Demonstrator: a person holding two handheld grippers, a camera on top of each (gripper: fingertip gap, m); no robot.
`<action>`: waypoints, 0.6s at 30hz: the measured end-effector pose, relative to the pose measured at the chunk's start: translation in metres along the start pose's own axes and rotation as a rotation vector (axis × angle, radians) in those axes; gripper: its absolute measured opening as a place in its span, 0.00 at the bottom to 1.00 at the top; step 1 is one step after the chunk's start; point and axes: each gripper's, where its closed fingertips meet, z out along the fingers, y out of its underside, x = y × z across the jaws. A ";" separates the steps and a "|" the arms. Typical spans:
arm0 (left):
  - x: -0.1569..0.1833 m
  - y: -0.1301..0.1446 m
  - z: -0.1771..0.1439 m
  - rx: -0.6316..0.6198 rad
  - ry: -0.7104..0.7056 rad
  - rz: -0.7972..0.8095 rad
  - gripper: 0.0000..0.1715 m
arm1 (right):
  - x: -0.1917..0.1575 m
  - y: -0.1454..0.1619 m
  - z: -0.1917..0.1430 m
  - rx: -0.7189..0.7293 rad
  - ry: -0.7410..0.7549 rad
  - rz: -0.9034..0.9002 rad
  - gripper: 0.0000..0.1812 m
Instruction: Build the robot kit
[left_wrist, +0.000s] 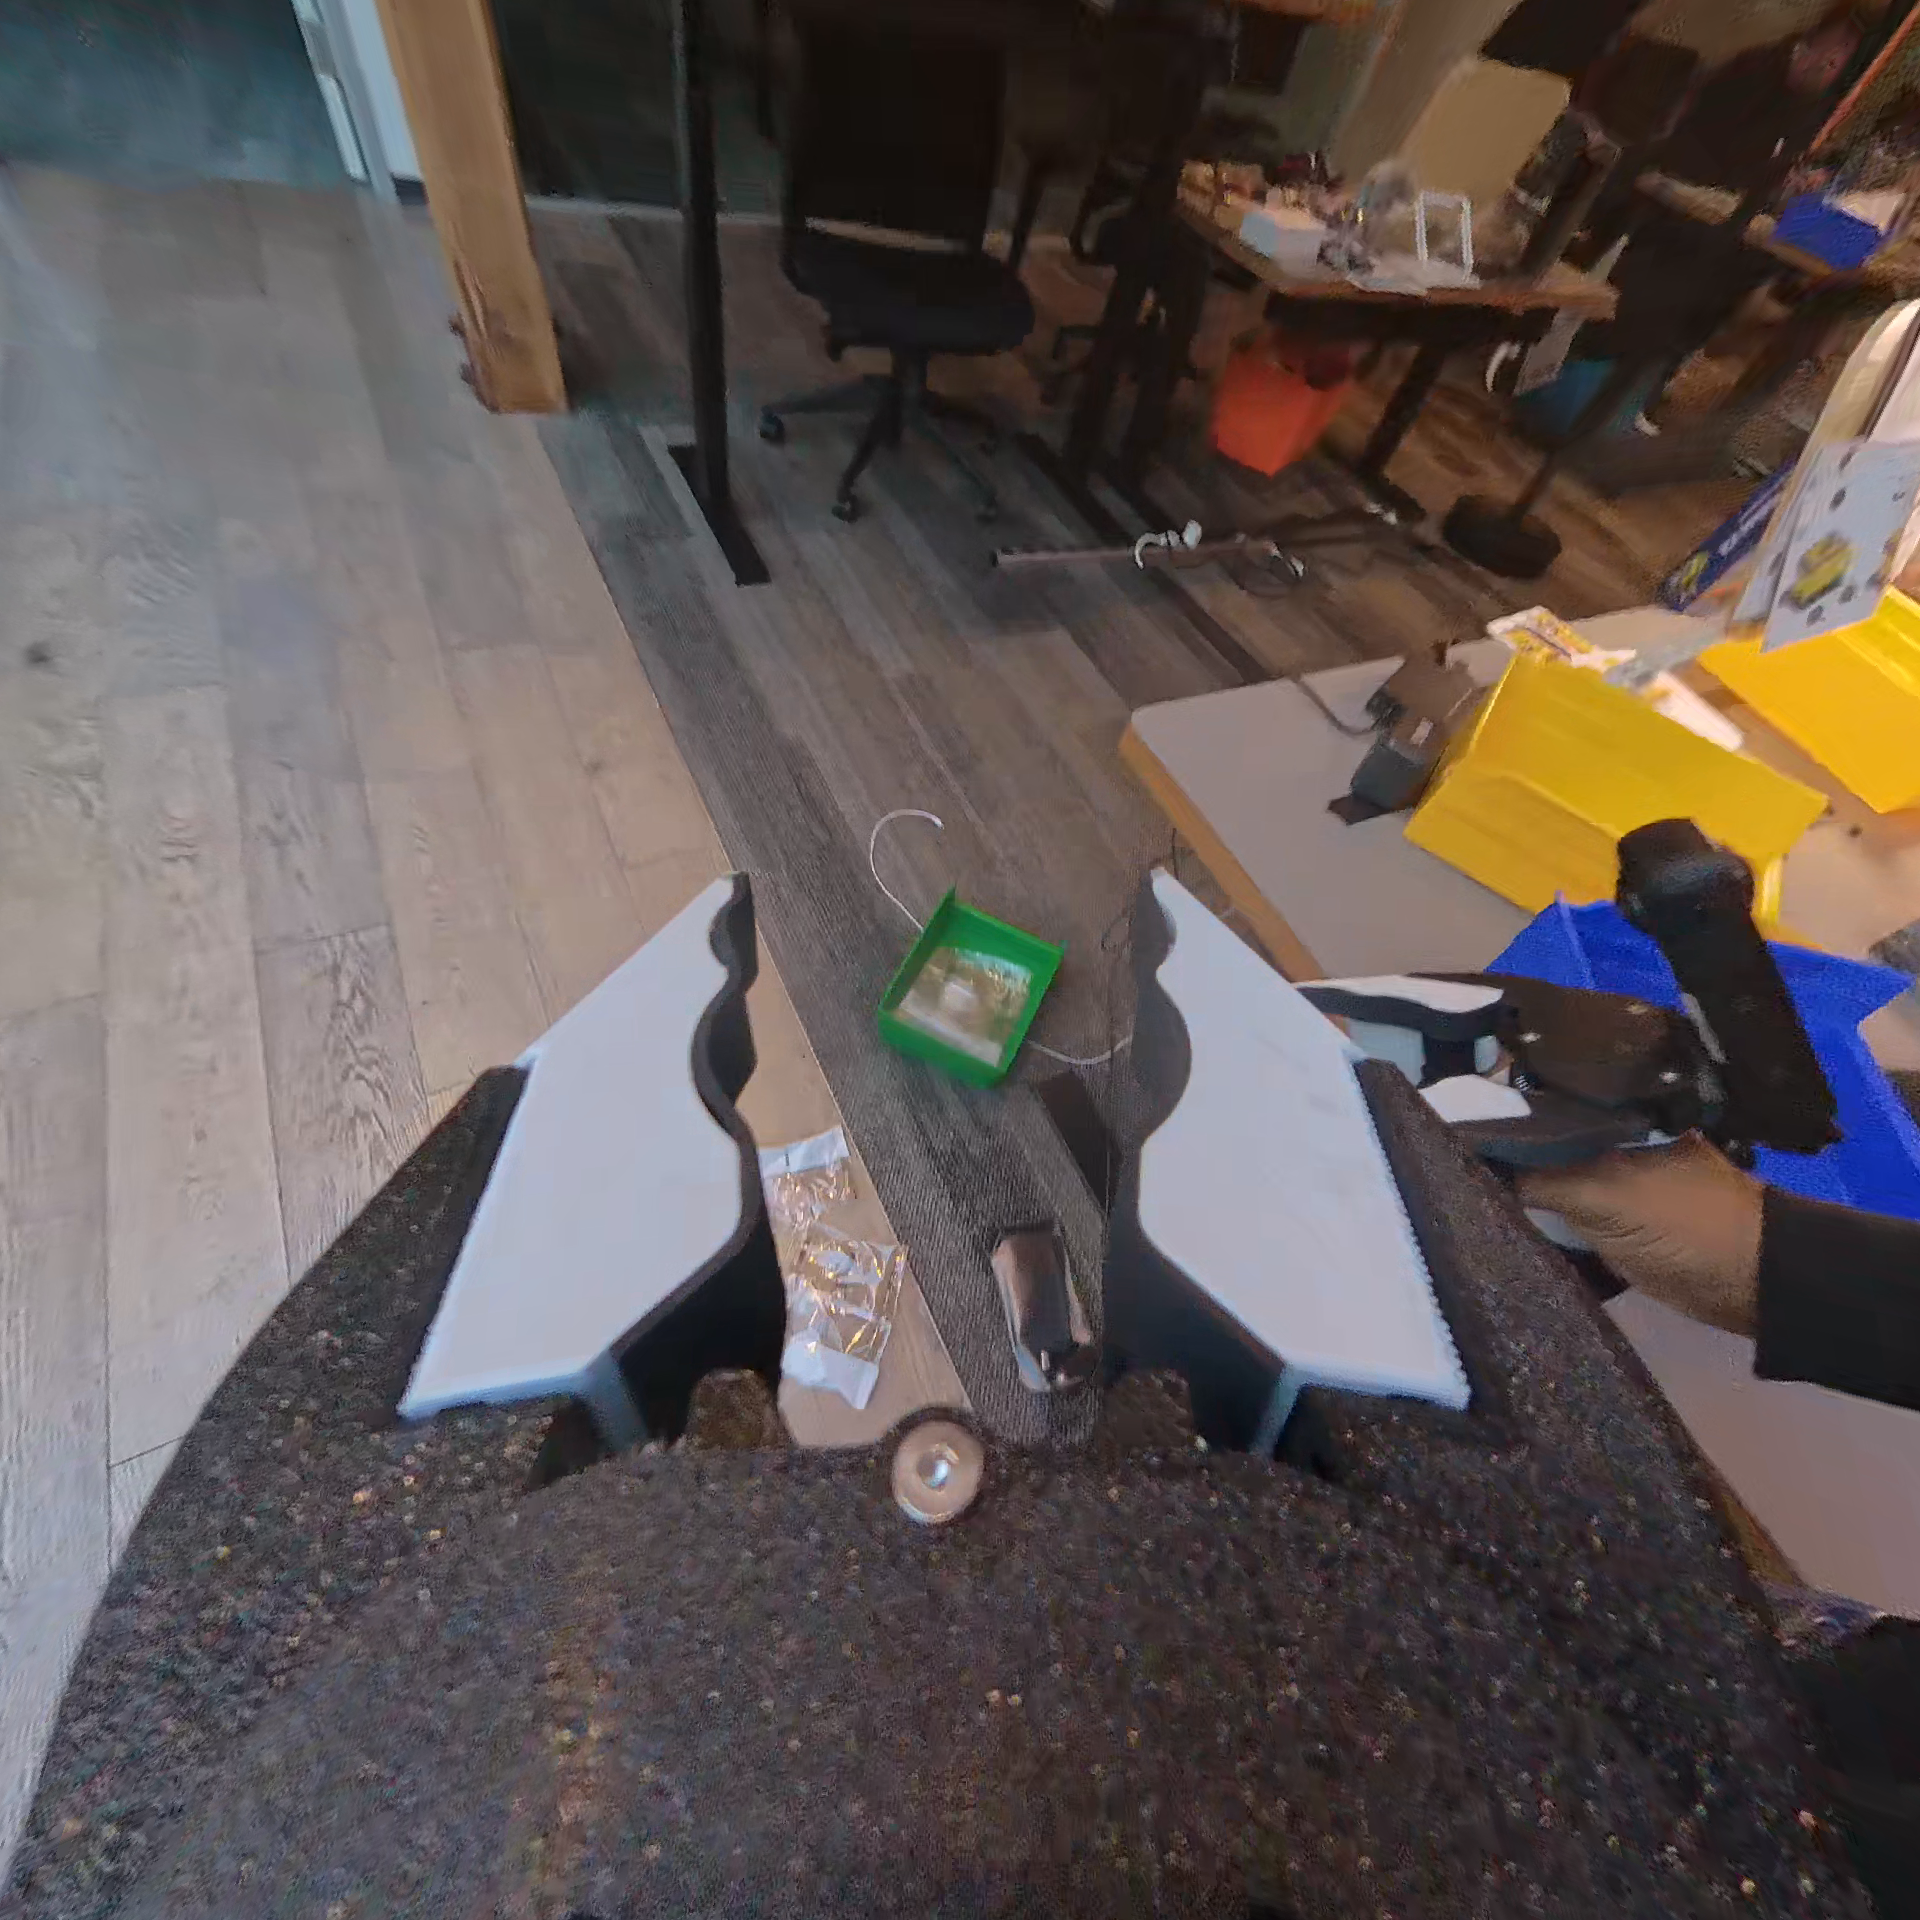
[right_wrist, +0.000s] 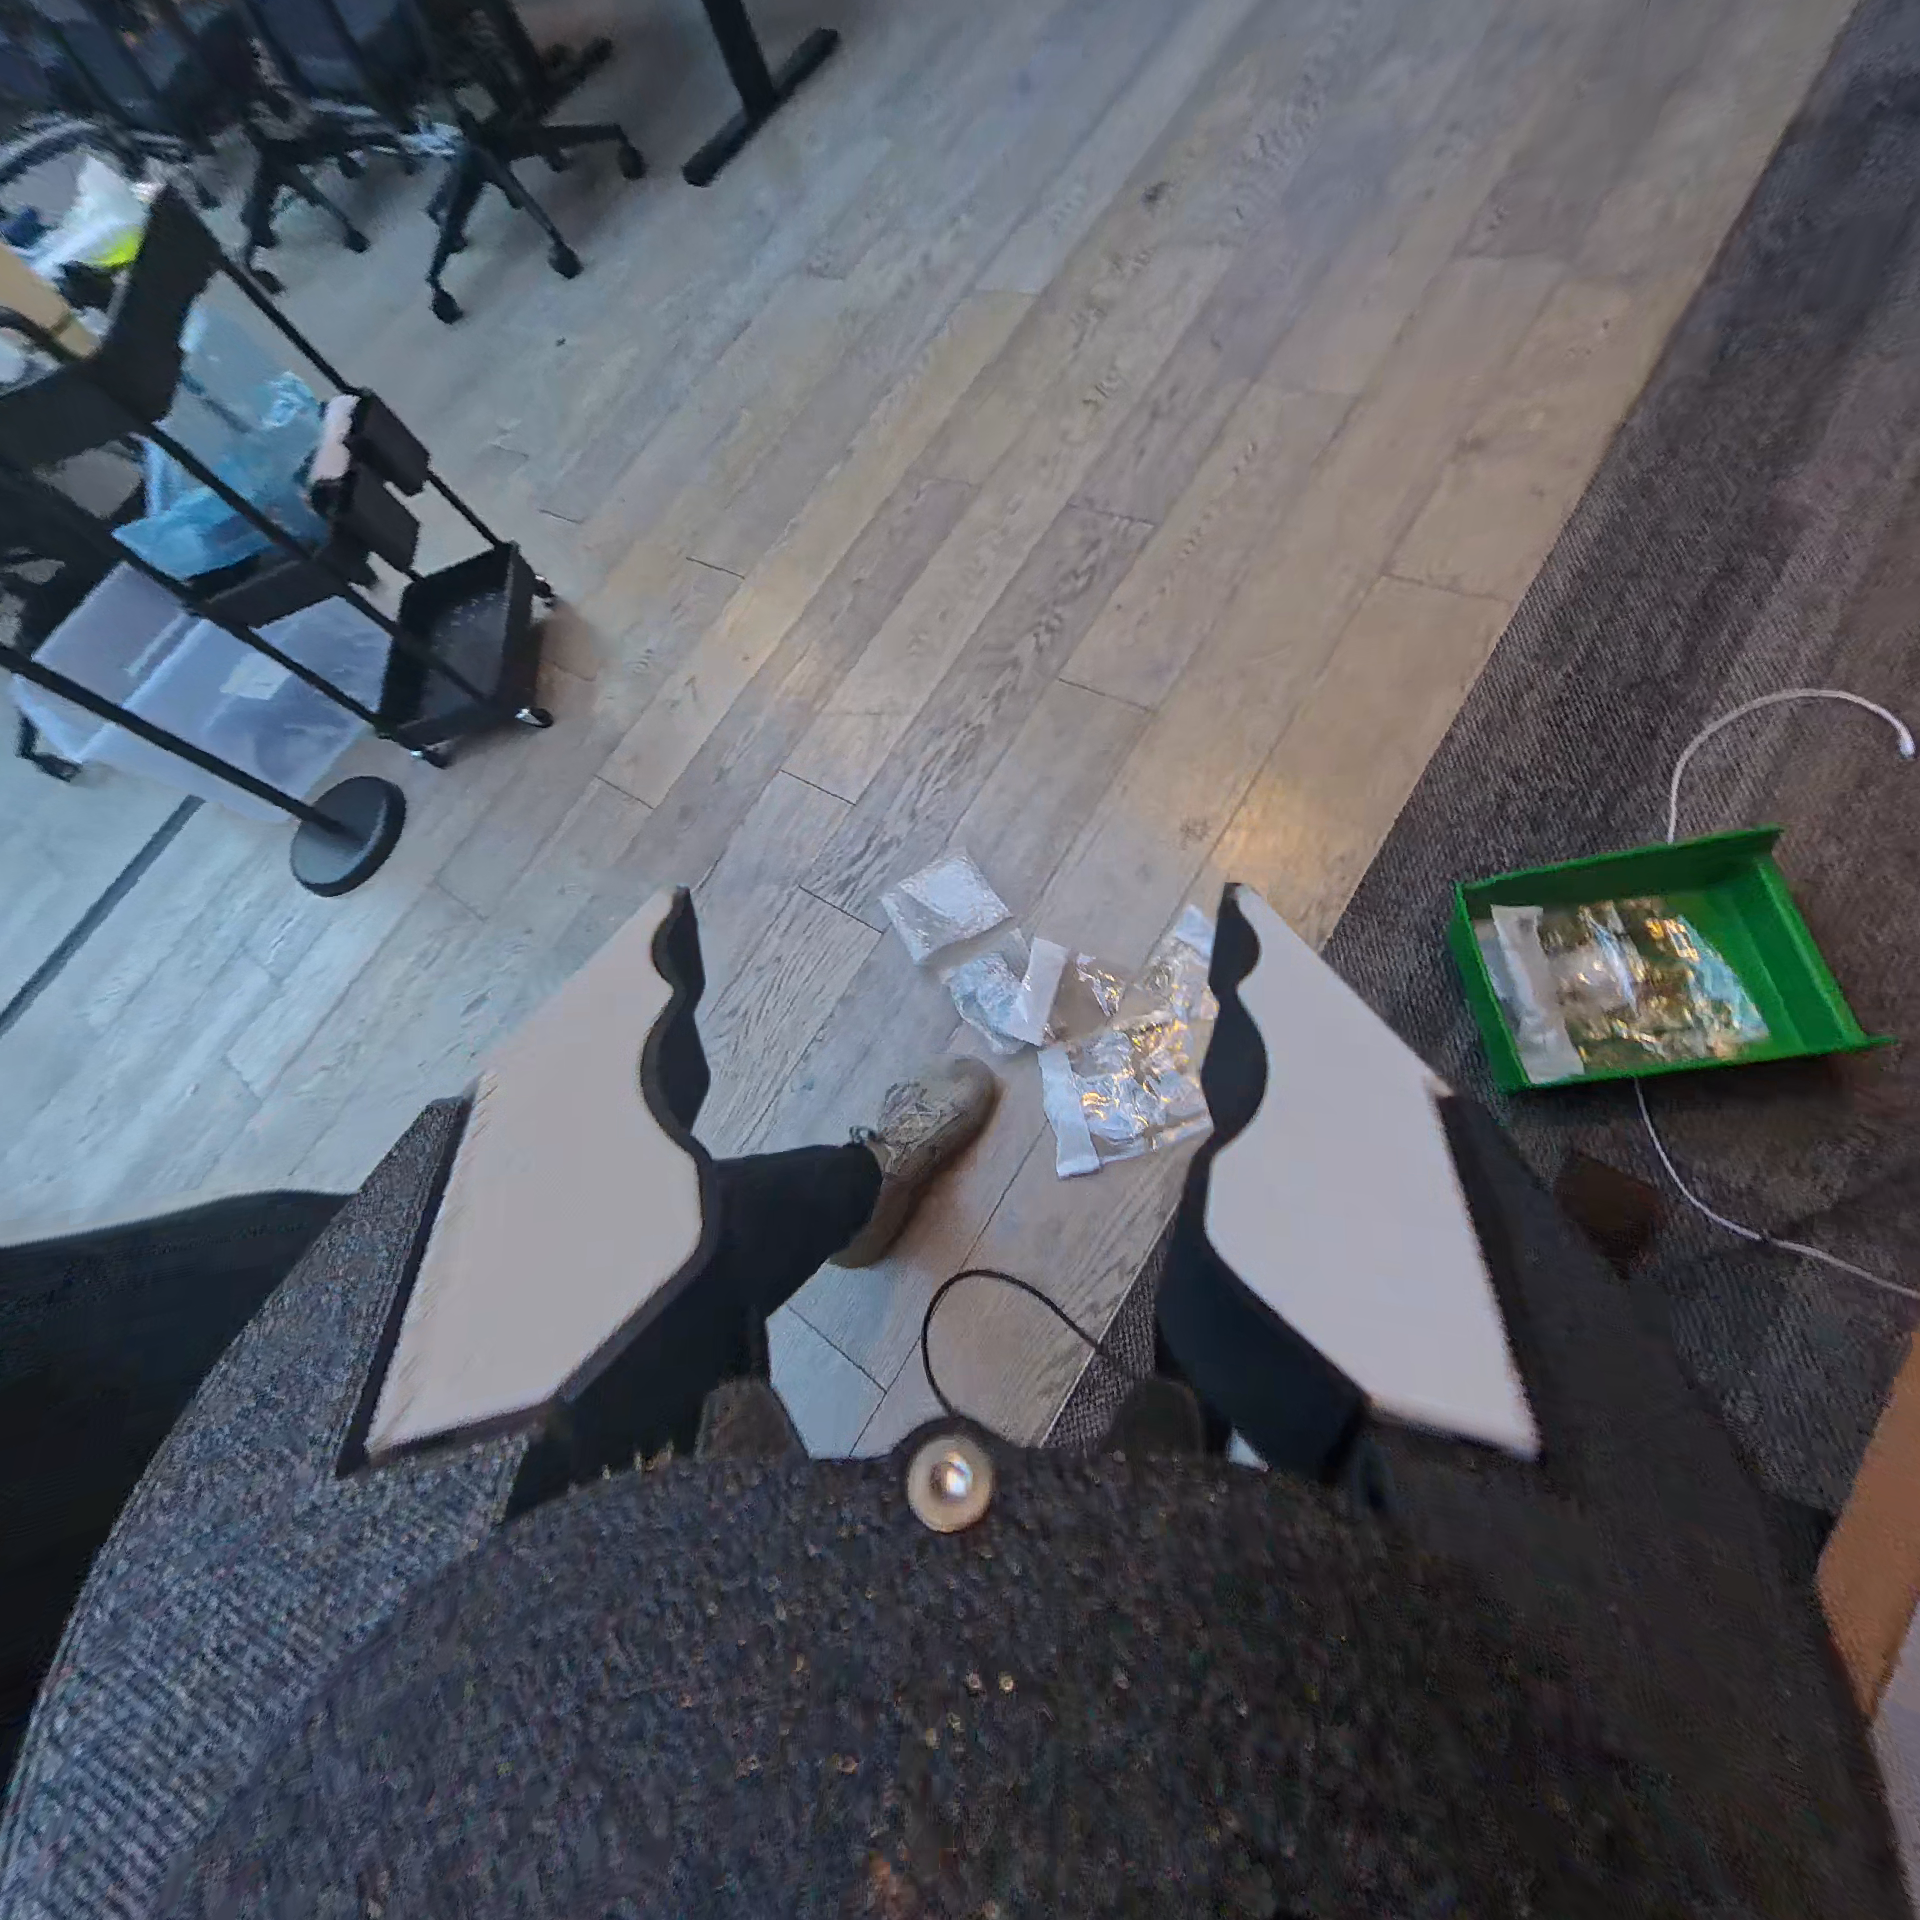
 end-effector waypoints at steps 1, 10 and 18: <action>-0.016 0.012 0.017 -0.039 0.019 0.002 0.42 | 0.007 0.003 0.009 -0.017 0.028 0.015 0.54; -0.199 0.174 0.197 -0.275 0.150 0.079 0.42 | 0.078 0.046 0.166 -0.114 0.239 0.064 0.57; -0.296 0.379 0.361 -0.392 0.231 0.225 0.41 | 0.247 0.171 0.359 -0.144 0.284 0.001 0.55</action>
